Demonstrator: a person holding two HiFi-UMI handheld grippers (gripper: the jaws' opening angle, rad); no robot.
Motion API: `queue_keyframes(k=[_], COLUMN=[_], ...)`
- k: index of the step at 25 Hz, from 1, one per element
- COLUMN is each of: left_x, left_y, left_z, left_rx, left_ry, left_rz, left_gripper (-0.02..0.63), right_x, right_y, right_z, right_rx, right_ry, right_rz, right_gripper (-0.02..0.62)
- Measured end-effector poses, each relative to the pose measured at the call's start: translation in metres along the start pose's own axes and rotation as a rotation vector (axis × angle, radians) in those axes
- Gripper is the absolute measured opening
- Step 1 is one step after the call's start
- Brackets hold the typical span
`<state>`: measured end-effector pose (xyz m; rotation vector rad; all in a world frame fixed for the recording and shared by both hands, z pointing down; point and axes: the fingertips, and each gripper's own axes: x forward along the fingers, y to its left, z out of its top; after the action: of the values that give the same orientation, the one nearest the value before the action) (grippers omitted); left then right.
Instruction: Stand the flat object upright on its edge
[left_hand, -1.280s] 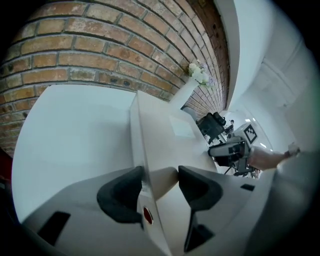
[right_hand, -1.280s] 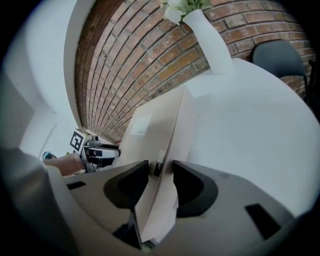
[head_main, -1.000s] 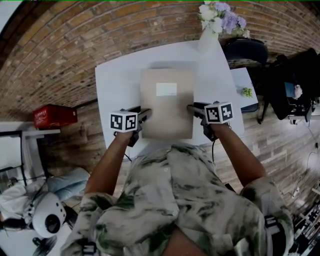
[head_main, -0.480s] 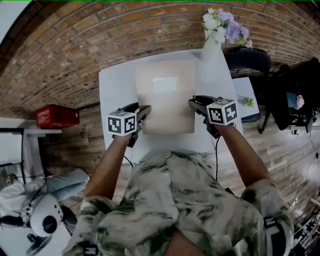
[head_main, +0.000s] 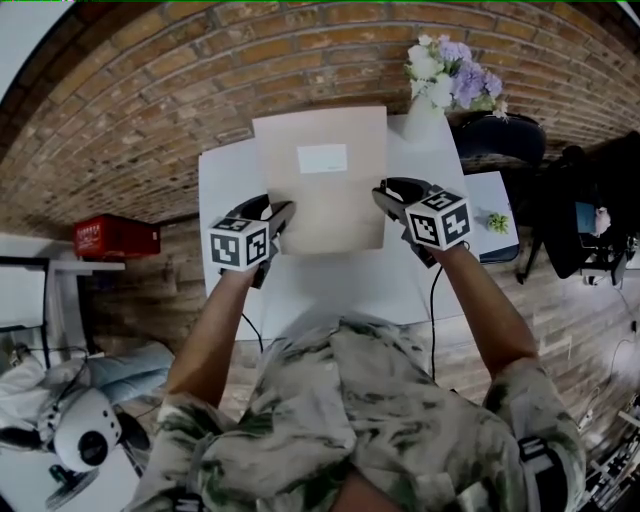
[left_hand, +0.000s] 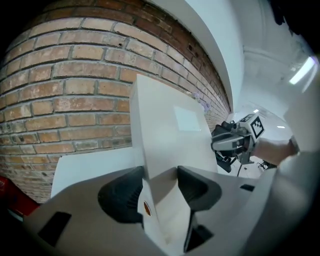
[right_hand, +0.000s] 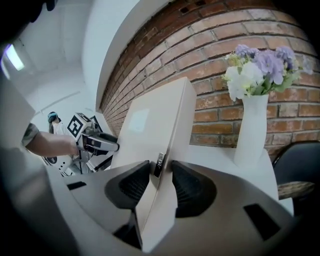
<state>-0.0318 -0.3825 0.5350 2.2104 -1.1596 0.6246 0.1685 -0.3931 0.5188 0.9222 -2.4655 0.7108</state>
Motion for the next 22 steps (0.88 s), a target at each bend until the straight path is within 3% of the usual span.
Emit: queue_keyframes(k=[16, 22], left_x=[0.061, 0.088], left_y=[0.029, 0.046], left_z=[0.058, 0.076], left_rx=[0.046, 0.078], left_ry=[-0.088, -0.101], left_rz=[0.103, 0.147], left_gripper=[0.227, 0.224], right_x=[0.033, 0.05], right_y=[-0.068, -0.094], right_z=[0.062, 0.076], right_rx=[-0.263, -0.315], right_ry=[-0.088, -0.114], right_rz=[-0.072, -0.099], right_gripper=[0.158, 0.153])
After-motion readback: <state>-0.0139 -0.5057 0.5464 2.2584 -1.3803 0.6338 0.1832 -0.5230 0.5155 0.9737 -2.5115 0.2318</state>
